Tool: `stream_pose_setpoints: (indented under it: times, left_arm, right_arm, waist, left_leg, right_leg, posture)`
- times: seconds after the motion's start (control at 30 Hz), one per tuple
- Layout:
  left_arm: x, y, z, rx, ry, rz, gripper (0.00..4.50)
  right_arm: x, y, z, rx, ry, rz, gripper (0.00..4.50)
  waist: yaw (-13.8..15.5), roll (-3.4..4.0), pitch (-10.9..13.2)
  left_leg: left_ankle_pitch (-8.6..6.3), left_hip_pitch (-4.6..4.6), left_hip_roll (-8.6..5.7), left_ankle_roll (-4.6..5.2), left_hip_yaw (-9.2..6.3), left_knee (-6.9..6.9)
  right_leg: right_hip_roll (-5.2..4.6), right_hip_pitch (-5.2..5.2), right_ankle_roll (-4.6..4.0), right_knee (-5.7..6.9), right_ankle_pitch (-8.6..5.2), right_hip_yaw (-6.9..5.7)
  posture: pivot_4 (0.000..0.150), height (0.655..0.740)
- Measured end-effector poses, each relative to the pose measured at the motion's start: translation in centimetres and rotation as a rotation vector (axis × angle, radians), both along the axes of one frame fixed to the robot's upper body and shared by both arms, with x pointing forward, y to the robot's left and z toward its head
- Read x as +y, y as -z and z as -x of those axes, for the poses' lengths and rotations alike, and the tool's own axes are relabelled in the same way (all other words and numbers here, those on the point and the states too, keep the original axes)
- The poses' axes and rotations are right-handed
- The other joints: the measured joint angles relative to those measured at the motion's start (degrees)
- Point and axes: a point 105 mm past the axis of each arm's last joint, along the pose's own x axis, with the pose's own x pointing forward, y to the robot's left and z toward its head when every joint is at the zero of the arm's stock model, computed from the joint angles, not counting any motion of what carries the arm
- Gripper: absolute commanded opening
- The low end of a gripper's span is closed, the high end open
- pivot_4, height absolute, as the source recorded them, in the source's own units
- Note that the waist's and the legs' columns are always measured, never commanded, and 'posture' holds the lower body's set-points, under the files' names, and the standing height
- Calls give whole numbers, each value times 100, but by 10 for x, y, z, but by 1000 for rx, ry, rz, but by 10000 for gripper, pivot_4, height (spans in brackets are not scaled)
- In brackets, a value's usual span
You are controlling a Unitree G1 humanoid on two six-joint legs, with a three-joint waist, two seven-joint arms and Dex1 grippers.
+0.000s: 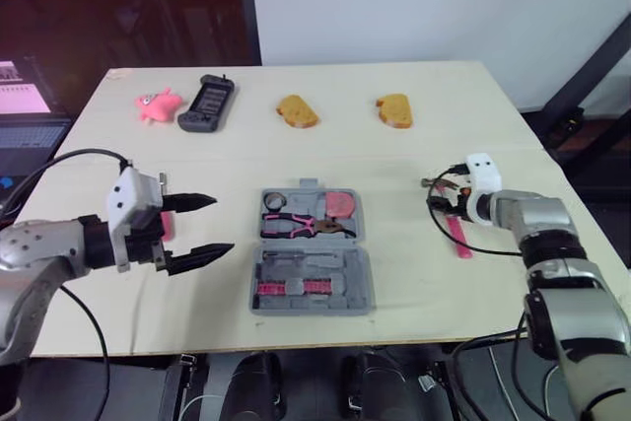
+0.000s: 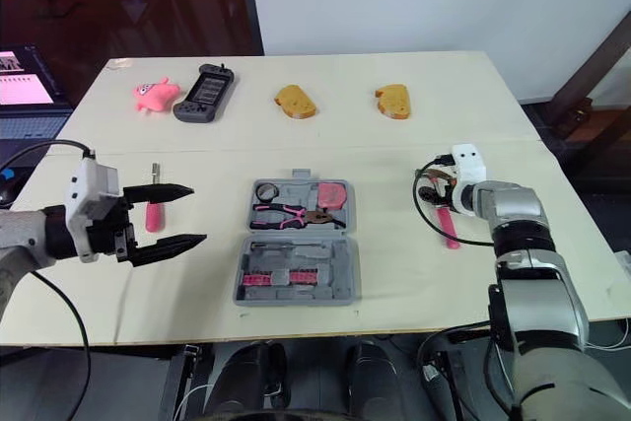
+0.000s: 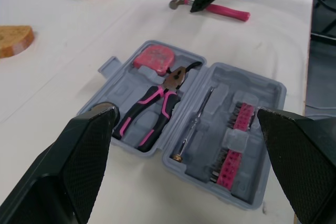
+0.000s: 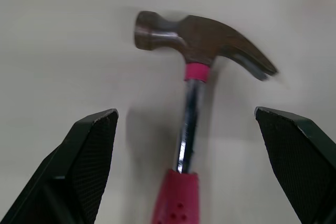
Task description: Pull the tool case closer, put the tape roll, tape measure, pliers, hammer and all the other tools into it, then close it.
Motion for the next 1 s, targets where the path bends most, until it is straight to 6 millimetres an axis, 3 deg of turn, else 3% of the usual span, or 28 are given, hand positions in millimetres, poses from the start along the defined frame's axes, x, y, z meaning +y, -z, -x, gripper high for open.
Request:
stream_pose_setpoints:
  times: [0.07,0.2,0.27,0.47,0.6,0.83,1.0]
  left_arm:
    - [1,3,2,11,-8,-1,45000]
    - [0,4,2,8,-18,1,45000]
    - [1,4,1,4,-21,2,45000]
    - [0,3,1,-6,-14,3,45000]
    - [-3,1,0,-13,7,3,45000]
    - [-8,3,-2,4,44,6,45000]
    - [-12,4,-3,11,66,7,45000]
  right_arm:
    - [-2,1,-1,-4,3,7,31451]
    - [-5,3,-2,-17,11,14,9270]
    - [-6,4,-2,-22,18,13,243]
    - [-4,2,0,-6,10,-6,243]
    - [4,1,12,29,-23,-25,243]
    - [46,3,55,101,-93,-50,243]
    - [67,2,67,107,-66,-55,243]
  waist:
    - [11,0,0]
    - [3,0,0]
    - [-2,-1,-1]
    - [4,0,-1]
    - [21,0,-1]
    - [21,1,-1]
    - [27,1,-1]
  left_leg:
    - [0,0,0,-1,0,0]
    - [2,0,0,-4,-1,2]
    - [2,1,0,-4,-1,2]
    - [20,1,0,-35,-1,2]
    - [19,-1,0,-33,-4,0]
    - [5,-2,1,-8,-7,-1]
    - [4,-4,0,-8,-8,-1]
  right_leg:
    - [0,1,1,0,0,0]
    - [0,2,3,0,2,0]
    - [0,3,3,0,2,0]
    - [0,3,2,0,2,0]
    - [0,2,2,1,2,-1]
    - [0,-3,2,4,2,-1]
    - [0,-4,2,4,2,-1]
  posture:
    - [1500,7188]
    - [1500,7188]
    - [1500,7188]
    - [1500,7188]
    - [1500,7188]
    - [1500,7188]
    - [1500,7188]
